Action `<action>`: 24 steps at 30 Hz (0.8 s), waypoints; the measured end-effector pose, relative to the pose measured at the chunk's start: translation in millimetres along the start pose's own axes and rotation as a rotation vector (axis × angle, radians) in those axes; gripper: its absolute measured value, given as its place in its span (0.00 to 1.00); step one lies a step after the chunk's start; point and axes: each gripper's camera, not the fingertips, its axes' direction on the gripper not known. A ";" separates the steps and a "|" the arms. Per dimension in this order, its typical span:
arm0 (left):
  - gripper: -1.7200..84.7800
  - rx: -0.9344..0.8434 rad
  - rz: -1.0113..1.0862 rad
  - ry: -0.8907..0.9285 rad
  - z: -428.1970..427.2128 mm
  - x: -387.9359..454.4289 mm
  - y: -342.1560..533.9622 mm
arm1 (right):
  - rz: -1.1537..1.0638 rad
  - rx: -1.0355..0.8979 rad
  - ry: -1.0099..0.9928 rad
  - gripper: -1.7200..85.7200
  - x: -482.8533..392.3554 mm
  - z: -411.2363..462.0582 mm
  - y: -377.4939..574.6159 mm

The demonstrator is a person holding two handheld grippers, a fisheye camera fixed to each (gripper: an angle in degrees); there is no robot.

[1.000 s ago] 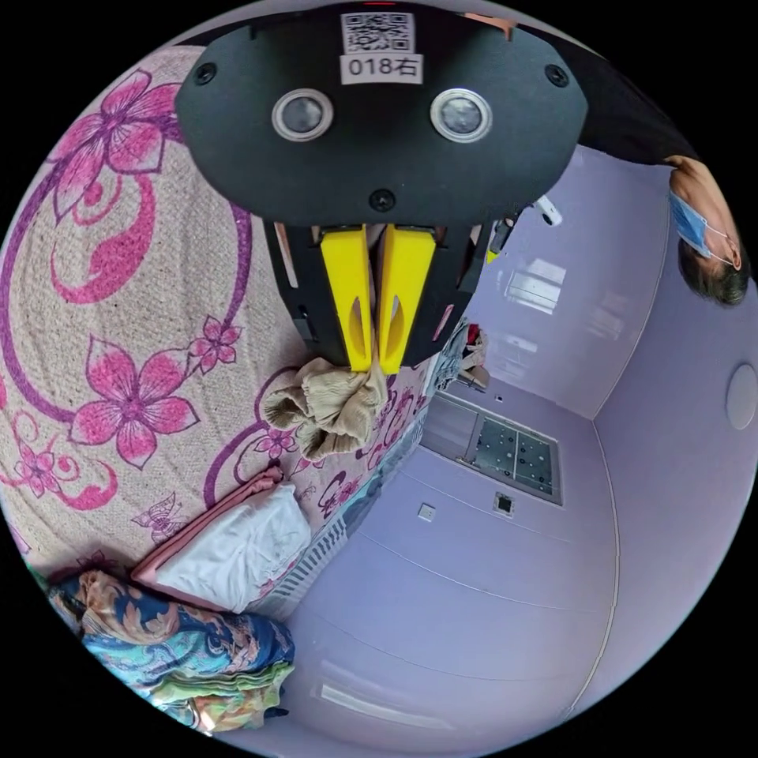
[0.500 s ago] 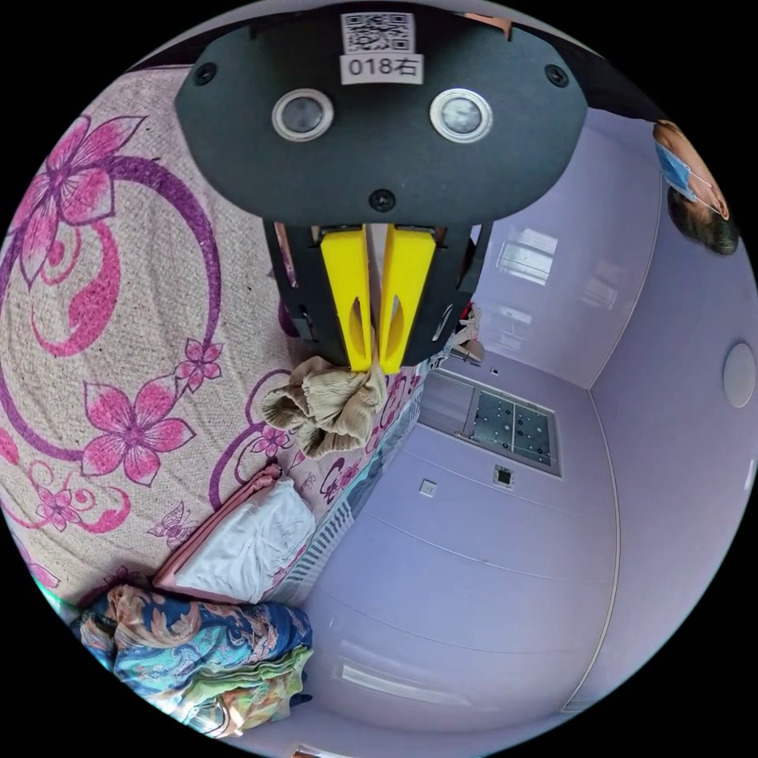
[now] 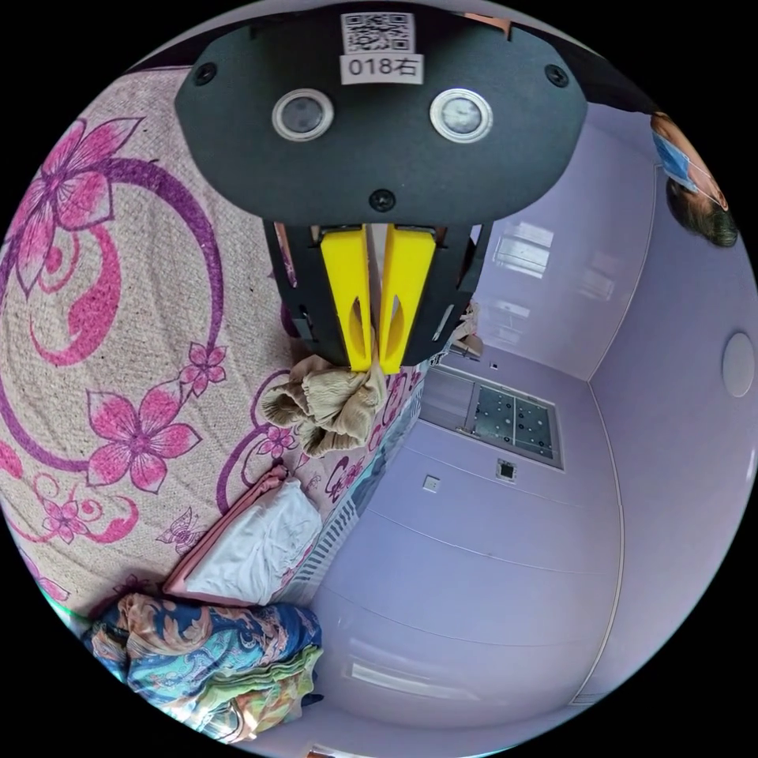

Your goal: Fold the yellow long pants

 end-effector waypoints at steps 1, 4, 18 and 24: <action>0.15 -0.012 -0.003 0.013 11.8 -4.2 1.7 | 0.001 0.000 0.000 0.03 -1.6 -1.5 0.3; 0.15 -0.027 -0.010 -0.011 40.7 -16.2 2.1 | 0.005 0.001 0.001 0.03 -10.4 -9.2 1.8; 0.01 -0.024 0.164 0.055 96.2 12.9 30.8 | -0.016 0.010 -0.093 0.02 -88.3 -52.4 -0.5; 0.01 -0.143 -0.009 -0.011 142.4 -67.4 60.6 | 0.136 -0.052 0.066 0.02 -69.7 -71.7 11.4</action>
